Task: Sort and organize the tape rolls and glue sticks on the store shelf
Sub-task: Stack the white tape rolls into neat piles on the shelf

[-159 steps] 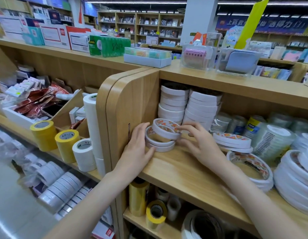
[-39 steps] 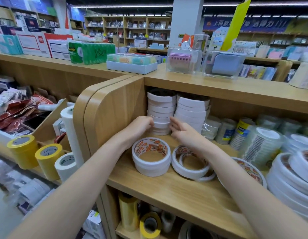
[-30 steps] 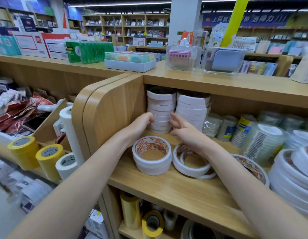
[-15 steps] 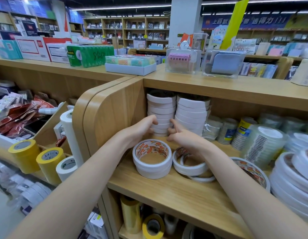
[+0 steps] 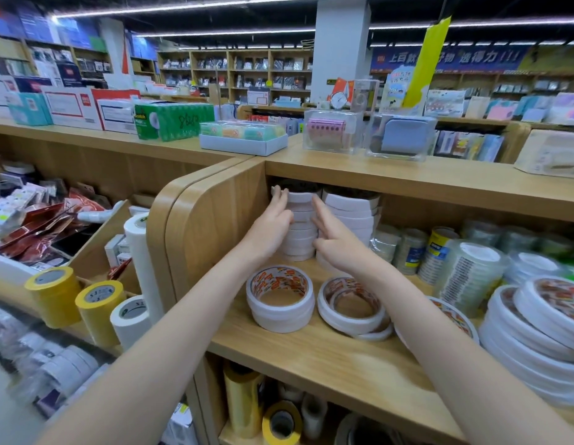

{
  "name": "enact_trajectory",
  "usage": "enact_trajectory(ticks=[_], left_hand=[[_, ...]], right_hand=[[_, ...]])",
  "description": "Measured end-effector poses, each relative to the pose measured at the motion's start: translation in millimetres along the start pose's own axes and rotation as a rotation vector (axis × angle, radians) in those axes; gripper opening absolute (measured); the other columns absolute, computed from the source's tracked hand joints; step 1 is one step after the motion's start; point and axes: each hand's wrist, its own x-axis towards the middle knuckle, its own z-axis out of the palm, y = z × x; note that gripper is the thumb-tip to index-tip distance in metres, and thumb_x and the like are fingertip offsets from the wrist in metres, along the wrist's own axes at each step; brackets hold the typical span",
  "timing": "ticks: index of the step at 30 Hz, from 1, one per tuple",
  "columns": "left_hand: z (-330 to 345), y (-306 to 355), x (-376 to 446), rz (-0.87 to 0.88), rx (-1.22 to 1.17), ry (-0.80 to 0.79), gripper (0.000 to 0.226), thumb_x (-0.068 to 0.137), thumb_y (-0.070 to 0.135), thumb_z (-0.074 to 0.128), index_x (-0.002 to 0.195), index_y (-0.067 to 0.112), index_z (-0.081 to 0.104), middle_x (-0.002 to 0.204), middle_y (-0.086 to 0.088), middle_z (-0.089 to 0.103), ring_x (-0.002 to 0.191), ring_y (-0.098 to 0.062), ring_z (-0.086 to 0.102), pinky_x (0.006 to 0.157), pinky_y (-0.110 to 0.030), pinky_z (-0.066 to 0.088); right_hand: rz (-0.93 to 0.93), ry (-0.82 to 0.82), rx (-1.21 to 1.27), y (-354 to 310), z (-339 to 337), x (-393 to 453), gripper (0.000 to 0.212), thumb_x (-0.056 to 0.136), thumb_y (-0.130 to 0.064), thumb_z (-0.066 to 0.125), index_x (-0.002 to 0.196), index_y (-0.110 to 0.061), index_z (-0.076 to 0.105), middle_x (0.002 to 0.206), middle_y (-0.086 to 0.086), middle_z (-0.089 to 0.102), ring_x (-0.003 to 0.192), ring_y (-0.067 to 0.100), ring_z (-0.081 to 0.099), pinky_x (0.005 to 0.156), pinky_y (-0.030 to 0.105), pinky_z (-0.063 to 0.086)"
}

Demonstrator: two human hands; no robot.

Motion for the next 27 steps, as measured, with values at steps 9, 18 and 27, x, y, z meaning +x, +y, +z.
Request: enact_trajectory(ticks=[9, 18, 27], left_hand=[[5.8, -5.7, 9.6, -0.098, -0.183, 0.045, 0.071, 0.078, 0.024, 0.044, 0.147, 0.021, 0.028, 0.152, -0.001, 0.028, 0.135, -0.018, 0.031, 0.112, -0.037, 0.026], [-6.4, -12.5, 15.8, -0.068, -0.302, 0.005, 0.058, 0.085, -0.006, 0.032, 0.136, 0.019, 0.039, 0.132, 0.001, 0.049, 0.109, -0.005, 0.048, 0.085, -0.018, 0.036], [-8.6, -25.9, 7.5, -0.217, -0.189, -0.007, 0.021, 0.083, 0.003, 0.039, 0.076, 0.021, 0.047, 0.083, 0.003, 0.046, 0.080, -0.008, 0.038, 0.072, -0.023, 0.030]], right_hand=[[0.051, 0.034, -0.049, 13.1, 3.4, 10.7, 0.081, 0.083, 0.009, 0.037, 0.147, -0.013, -0.007, 0.156, 0.004, 0.002, 0.143, 0.019, 0.012, 0.117, 0.038, 0.016], [0.022, -0.023, -0.047, 24.1, 7.3, 4.1, 0.074, 0.089, 0.011, 0.037, 0.148, -0.009, -0.004, 0.140, -0.018, 0.009, 0.132, -0.006, 0.001, 0.104, 0.007, 0.004], [-0.032, 0.067, -0.068, 19.9, 9.2, 7.3, 0.078, 0.086, 0.011, 0.035, 0.148, -0.013, -0.005, 0.157, 0.001, 0.000, 0.143, 0.010, 0.007, 0.113, 0.021, 0.011]])
